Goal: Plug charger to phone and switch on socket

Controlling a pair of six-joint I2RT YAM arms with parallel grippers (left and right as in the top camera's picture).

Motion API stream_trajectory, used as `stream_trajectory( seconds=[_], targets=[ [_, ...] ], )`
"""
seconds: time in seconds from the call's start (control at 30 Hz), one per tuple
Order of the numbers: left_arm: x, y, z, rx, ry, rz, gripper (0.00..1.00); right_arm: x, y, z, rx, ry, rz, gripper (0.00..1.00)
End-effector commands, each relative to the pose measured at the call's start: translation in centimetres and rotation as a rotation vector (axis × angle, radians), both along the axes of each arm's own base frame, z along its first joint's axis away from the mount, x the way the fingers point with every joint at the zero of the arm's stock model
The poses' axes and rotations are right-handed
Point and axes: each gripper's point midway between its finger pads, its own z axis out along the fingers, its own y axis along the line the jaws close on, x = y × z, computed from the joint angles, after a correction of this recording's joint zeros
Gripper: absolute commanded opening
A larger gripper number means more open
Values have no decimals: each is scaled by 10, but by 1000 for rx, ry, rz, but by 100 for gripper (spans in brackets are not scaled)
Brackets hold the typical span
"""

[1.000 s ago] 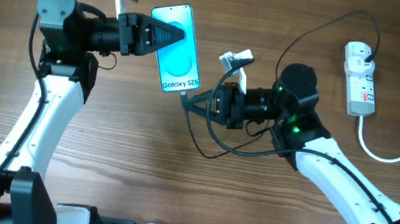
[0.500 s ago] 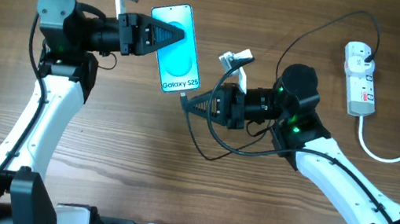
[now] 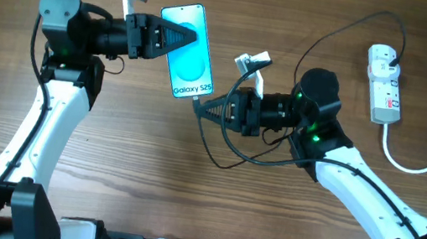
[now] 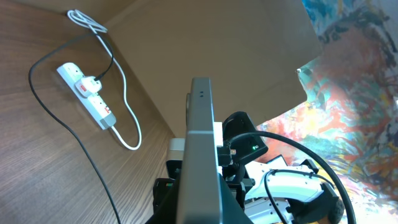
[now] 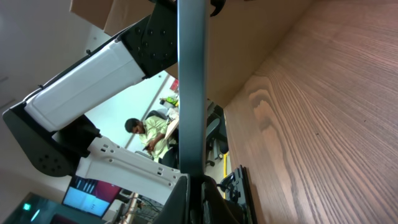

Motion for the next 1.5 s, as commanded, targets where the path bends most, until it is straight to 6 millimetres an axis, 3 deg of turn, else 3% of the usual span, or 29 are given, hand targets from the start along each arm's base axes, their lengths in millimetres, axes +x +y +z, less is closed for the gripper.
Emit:
stream_trajectory(
  seconds=[0.0, 0.47, 0.67, 0.8, 0.93, 1.07, 1.47],
  targets=[
    [-1, -1, 8, 1, -34, -1, 4, 2, 0, 1, 3, -22, -9, 5],
    [-1, -1, 8, 1, -35, -1, 4, -1, 0, 1, 4, -21, 13, 5],
    [-5, -14, 6, 7, -63, -24, 4, -4, -1, 1, 5, -22, 27, 5],
    [-2, -9, 1, 11, -43, -9, 4, -4, -1, 1, 5, -22, 27, 5],
    [-2, -9, 1, 11, -44, -8, 4, -4, -1, -12, -36, 40, 24, 5],
    [-1, 2, 0, 13, -37, 0, 4, -4, -1, -6, -16, 2, 24, 5],
    [-1, 2, -1, 12, -28, 0, 4, 7, 0, -4, -11, -9, -37, 5]
  ],
)
